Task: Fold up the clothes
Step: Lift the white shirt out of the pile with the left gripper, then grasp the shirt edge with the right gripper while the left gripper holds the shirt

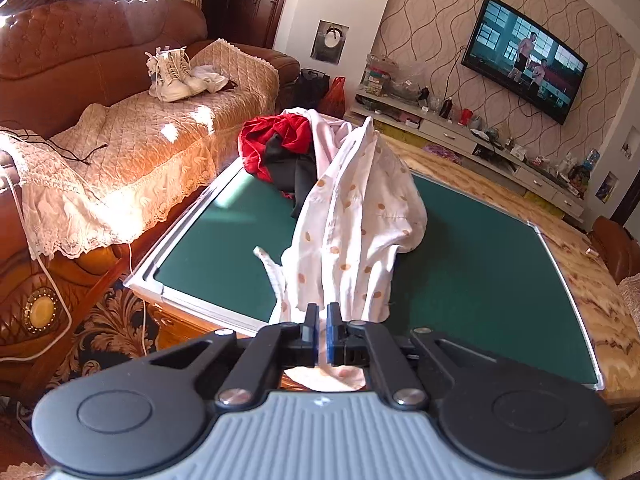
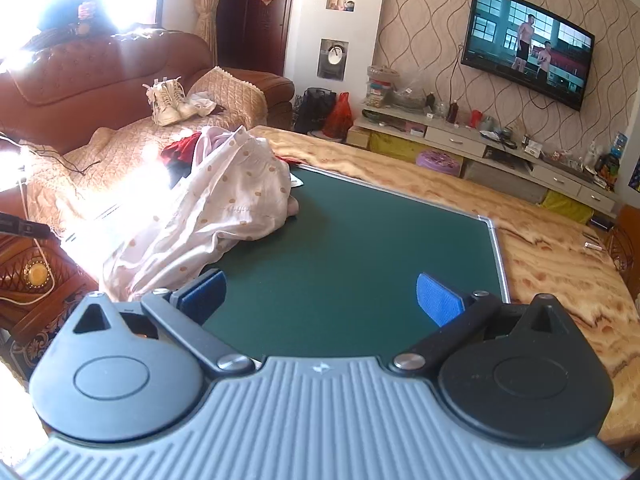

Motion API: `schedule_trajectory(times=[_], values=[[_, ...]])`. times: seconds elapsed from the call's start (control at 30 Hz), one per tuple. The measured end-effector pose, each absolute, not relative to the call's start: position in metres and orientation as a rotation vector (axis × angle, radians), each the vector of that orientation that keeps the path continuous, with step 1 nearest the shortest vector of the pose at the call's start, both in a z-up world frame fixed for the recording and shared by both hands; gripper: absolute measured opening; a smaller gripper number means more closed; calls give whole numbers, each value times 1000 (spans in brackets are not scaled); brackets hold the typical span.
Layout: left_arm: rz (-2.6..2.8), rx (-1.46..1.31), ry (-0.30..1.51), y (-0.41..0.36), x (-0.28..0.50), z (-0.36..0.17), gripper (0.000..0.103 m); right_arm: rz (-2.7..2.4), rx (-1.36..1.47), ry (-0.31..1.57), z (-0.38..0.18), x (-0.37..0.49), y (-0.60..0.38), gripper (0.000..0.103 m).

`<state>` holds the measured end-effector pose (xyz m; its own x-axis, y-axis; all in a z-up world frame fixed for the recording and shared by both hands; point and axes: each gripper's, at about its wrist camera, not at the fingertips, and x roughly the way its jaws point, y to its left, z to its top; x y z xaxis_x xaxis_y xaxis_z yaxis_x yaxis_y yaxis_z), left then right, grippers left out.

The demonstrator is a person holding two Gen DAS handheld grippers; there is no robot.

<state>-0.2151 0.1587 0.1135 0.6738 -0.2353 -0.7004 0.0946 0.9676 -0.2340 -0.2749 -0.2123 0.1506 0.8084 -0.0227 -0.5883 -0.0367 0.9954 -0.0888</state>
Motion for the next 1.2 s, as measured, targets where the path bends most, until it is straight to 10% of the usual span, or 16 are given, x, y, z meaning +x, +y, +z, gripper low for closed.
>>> schedule_trajectory(times=[0.13,0.37,1.0,1.2], values=[[-181,-208,886,163,-200,84,16,42,-24,690,136,-249,-207,103],[-157,-275,1011,160,-188,15,68,85,11,764,119,-177,-189,103],[-126,-457,1029,142,-138,-50,72,198,304,928,51,163,-118,103],[-119,-483,1017,142,-130,-53,58,257,343,956,42,193,-112,103]])
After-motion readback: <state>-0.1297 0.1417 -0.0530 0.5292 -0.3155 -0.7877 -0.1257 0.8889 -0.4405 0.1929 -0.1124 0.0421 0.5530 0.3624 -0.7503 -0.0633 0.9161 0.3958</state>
